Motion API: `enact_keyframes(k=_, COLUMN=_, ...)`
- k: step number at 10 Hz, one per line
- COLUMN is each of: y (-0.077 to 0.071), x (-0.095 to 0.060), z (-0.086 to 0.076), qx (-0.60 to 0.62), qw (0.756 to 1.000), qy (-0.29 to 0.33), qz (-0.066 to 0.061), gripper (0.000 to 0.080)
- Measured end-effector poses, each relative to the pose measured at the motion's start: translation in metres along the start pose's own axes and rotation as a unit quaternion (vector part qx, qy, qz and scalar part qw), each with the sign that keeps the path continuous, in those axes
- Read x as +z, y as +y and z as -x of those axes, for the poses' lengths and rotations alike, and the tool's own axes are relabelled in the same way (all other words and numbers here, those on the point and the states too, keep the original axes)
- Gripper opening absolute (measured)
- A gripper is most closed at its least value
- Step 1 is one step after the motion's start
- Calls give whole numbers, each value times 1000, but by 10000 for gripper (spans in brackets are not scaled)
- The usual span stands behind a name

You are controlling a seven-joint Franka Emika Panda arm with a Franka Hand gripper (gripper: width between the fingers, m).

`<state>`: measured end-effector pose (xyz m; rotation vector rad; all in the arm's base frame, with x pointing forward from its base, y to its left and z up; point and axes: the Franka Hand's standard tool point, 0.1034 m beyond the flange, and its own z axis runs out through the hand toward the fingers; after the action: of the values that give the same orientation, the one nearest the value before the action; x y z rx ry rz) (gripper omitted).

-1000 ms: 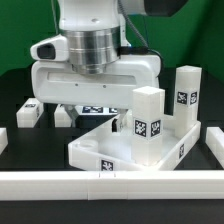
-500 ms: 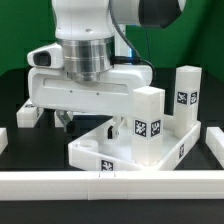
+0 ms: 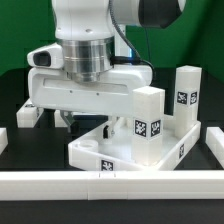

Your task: Assemble desk

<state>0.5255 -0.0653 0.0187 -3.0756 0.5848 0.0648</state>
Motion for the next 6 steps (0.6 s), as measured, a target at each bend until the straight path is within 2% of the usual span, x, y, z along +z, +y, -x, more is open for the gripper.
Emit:
enact_keyframes(k=1, y=0, x=0, z=0, qx=0, qw=1000, qy=0, qz=0, gripper=298)
enact_keyframes(k=2, y=0, x=0, z=0, qx=0, qw=1000, qy=0, qz=0, gripper=298)
enact_keyframes(k=3, y=0, x=0, z=-1, qx=-4, qw=1000, qy=2, qz=0, gripper=100)
enact_keyframes(k=4, y=0, x=0, z=-2, qx=-17, qw=1000, qy=1, qz=1, gripper=55)
enact_keyframes(k=6, y=-3, x=-5, z=-17, qx=-88, qw=996, qy=8, qz=7, gripper=55)
